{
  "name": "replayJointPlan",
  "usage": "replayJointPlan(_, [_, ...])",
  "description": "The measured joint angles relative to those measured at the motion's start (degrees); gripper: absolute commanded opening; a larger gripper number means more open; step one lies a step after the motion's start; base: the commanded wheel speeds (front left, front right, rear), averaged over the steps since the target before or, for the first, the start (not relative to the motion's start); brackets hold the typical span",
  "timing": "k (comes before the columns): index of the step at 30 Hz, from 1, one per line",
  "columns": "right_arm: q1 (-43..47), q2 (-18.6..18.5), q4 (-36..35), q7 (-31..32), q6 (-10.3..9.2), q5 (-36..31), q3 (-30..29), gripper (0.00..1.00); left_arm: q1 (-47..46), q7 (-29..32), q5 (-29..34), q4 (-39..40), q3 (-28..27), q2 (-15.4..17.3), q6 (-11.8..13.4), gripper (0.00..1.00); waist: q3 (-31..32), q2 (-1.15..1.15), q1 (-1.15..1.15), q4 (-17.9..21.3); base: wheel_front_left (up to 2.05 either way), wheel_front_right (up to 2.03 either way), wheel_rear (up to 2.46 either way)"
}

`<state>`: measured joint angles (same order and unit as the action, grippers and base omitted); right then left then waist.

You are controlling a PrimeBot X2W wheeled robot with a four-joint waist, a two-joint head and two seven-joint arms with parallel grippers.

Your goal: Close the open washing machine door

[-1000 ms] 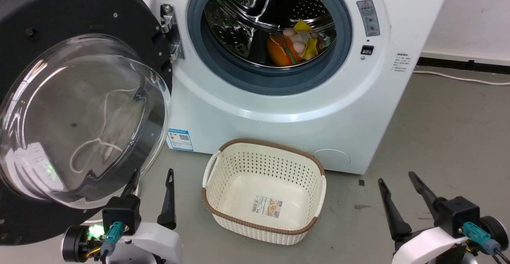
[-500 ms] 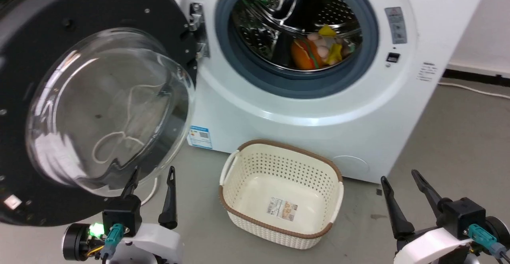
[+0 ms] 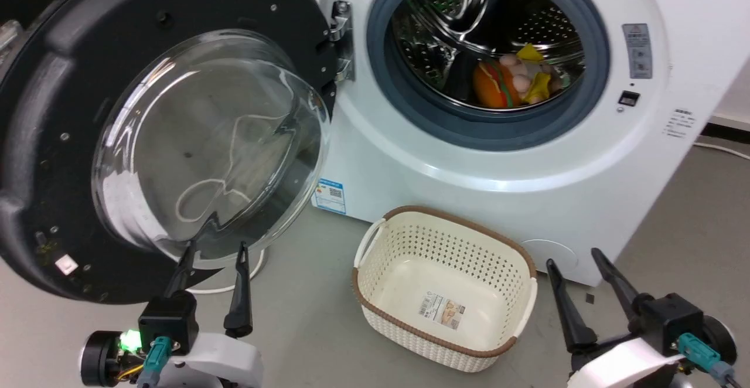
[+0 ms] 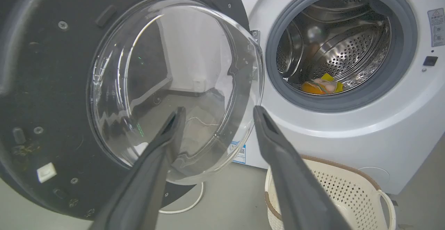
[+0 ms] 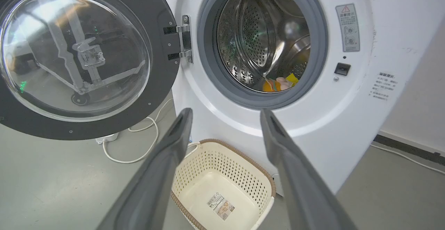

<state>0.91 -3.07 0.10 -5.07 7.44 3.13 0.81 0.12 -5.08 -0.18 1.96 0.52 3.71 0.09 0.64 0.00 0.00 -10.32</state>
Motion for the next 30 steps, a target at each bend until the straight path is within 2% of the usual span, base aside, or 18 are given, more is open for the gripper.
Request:
replayJointPlan(10, [-1.2,0.0,1.34,-1.14,0.0,0.01,2.72,1.0,0.92,-1.11,-0.19,1.66,-0.87,0.0,1.26,1.0,-0.7,0.0,0.0,-2.83,0.0,0.0,0.0])
replayJointPlan(30, [-2.33,0.0,2.65,-3.24,0.0,1.0,5.5,1.0,1.73,-3.55,-1.03,3.19,-2.2,0.1,1.25,1.0,-1.14,0.0,0.0,-7.79,0.0,0.0,0.0])
